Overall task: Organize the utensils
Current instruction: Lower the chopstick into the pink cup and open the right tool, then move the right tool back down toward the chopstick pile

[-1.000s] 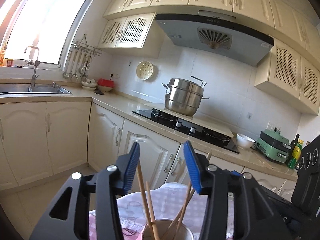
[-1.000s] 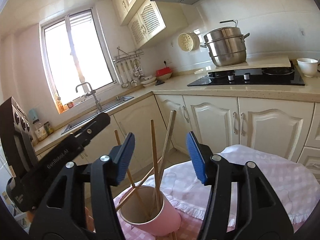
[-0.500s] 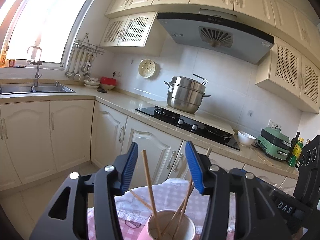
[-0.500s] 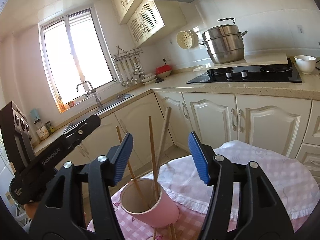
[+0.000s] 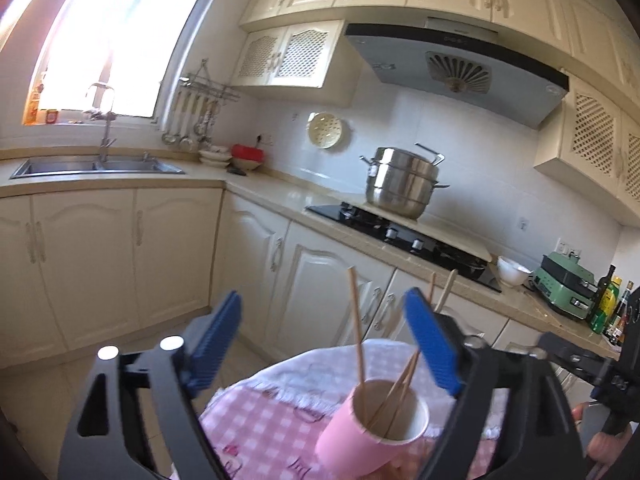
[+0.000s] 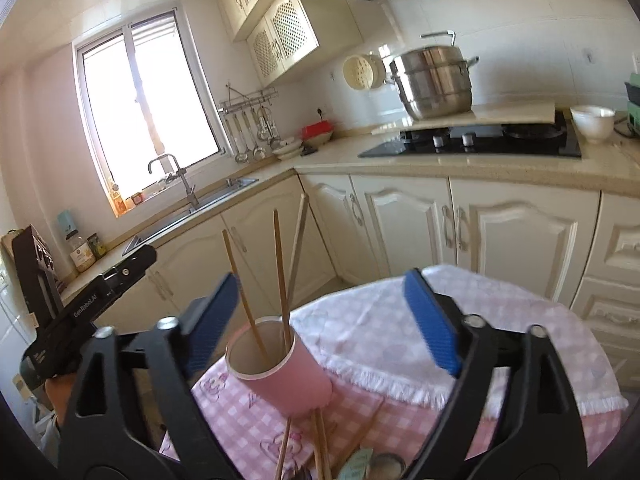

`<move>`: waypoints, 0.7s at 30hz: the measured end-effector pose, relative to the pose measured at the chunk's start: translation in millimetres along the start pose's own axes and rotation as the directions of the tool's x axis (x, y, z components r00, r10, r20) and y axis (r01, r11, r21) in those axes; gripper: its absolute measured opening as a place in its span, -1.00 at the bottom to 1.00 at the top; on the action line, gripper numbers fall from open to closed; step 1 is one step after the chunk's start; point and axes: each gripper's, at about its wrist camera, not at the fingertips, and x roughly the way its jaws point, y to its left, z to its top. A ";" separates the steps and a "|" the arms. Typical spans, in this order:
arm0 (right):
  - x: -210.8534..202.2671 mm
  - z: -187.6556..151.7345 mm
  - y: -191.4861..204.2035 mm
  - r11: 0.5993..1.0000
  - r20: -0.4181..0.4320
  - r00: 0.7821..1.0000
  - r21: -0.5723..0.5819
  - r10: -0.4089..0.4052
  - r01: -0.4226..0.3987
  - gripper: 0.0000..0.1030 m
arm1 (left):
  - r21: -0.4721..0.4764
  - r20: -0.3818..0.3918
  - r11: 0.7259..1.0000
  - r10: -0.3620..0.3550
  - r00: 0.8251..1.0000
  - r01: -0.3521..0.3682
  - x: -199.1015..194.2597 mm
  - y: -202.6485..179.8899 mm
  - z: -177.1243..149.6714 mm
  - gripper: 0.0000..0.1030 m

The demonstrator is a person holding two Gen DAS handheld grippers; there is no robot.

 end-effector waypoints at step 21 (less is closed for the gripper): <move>-58.1 -60.9 -11.0 0.999 -0.247 0.968 -0.019 -0.050 0.047 0.88 | 0.130 -0.334 0.987 0.138 0.932 -0.099 -52.0 -39.0 -78.6 0.91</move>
